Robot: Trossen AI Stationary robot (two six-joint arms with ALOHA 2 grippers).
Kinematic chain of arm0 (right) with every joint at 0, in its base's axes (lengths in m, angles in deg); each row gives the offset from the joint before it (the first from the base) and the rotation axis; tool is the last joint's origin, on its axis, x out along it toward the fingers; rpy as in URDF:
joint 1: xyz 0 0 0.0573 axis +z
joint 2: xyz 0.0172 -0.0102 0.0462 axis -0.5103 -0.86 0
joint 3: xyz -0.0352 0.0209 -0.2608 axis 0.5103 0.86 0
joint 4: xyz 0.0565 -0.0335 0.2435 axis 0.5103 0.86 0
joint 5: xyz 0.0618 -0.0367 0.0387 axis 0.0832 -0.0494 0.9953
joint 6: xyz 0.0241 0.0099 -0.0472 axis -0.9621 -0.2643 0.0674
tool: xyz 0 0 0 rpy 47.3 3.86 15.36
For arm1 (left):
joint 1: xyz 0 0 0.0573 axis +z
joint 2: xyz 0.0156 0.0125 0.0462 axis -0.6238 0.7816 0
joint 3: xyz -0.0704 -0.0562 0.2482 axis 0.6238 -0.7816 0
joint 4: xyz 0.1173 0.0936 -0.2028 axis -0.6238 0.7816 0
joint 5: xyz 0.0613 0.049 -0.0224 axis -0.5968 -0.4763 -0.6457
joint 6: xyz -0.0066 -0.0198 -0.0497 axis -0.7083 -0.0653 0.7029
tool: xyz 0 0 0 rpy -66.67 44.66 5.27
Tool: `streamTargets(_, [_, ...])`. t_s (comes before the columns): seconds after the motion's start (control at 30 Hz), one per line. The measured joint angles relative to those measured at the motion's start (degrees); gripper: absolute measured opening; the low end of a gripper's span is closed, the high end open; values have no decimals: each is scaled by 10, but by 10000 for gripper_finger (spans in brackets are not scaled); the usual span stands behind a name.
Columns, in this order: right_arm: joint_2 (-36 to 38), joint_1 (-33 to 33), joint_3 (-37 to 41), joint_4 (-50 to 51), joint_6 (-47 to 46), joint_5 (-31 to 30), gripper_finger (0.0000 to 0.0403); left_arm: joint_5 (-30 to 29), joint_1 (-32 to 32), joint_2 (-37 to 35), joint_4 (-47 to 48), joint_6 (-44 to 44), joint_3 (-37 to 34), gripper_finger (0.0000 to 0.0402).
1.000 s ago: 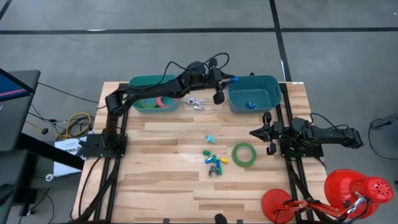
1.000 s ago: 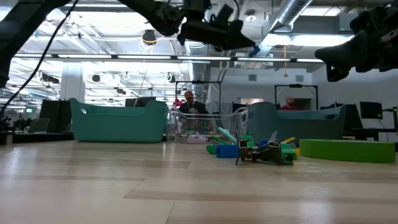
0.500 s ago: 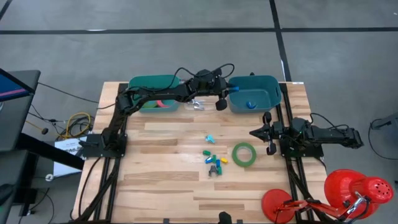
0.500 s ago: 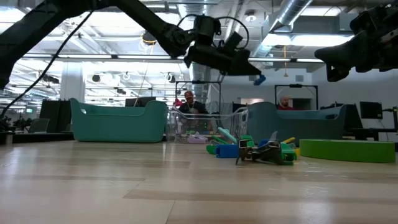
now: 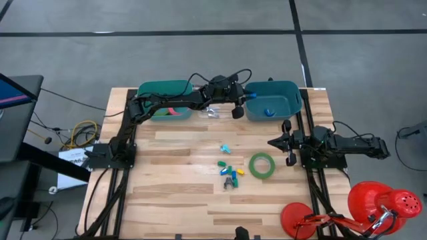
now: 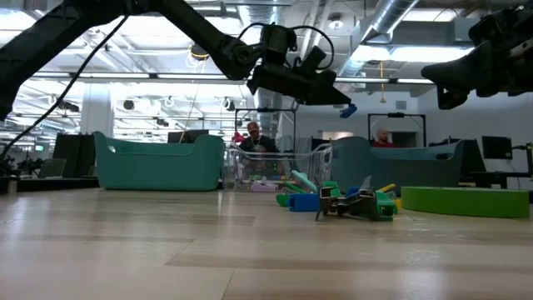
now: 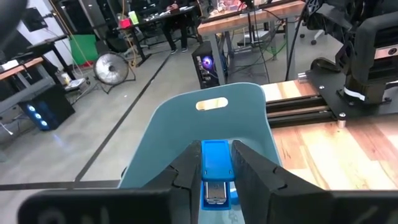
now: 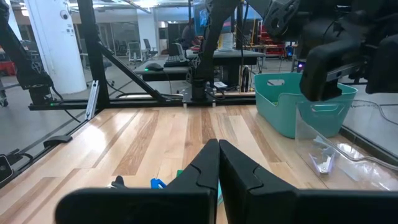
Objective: Pick and place Stapler, Stapler remover, tape
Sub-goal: Put the blue stapler into the dark blue bin, then put the green tape into the green bin
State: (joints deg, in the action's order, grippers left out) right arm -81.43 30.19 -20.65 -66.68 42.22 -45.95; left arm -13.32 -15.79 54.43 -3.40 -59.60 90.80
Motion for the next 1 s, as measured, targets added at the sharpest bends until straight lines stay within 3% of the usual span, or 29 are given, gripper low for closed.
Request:
streamTargets(0.5, [0, 0, 0, 0, 0, 0, 0, 0, -12, -3, 7, 22, 0, 165])
streamTargets(0.67, [0, 0, 0, 0, 0, 0, 0, 0, -19, -18, 24, 45, 0, 173])
streamTargets(1.0, [0, 0, 0, 0, 0, 0, 0, 0, -60, -83, 173, 45, -16, 168])
